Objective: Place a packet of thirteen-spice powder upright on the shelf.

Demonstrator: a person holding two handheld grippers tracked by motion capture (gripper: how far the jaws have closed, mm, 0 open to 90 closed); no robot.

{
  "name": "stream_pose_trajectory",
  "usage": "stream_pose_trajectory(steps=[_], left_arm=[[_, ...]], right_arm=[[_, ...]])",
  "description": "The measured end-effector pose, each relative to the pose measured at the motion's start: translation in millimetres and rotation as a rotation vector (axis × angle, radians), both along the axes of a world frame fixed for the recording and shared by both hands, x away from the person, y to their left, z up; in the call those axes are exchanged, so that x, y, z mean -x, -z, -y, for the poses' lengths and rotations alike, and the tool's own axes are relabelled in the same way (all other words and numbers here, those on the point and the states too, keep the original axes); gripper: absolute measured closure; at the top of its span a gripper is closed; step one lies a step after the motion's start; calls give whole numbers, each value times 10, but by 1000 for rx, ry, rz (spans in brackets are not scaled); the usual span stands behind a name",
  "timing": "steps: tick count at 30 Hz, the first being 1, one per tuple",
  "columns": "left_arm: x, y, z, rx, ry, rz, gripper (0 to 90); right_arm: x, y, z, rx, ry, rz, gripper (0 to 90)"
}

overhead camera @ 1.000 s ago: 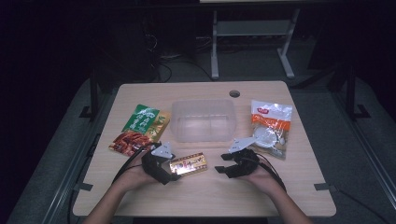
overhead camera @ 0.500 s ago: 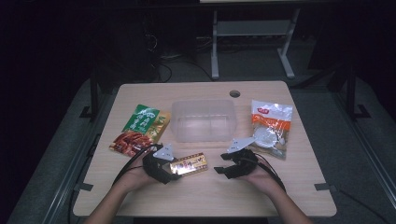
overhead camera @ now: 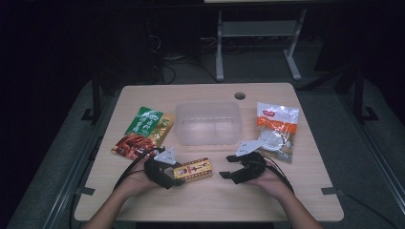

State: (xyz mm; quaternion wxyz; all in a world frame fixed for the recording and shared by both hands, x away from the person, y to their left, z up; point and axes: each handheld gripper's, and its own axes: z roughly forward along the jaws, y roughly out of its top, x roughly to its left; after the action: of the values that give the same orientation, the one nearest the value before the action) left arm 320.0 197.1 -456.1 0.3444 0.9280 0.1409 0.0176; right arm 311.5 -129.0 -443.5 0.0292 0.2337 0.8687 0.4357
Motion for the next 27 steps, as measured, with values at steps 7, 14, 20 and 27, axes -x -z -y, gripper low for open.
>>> stream_pose_trajectory(steps=[7,14,20,27], left_arm=[[94,-123,-77,48,25,-7,319],[205,-206,-131,116,63,-18,318],[255,-265,-95,171,118,-25,318],[311,-305,-46,219,187,-37,318]], right_arm=[[20,-77,69,-57,-94,8,256],[77,-112,37,-110,-200,32,201],[118,-129,-10,-143,-250,41,184],[179,-171,-82,-177,-308,31,194]])
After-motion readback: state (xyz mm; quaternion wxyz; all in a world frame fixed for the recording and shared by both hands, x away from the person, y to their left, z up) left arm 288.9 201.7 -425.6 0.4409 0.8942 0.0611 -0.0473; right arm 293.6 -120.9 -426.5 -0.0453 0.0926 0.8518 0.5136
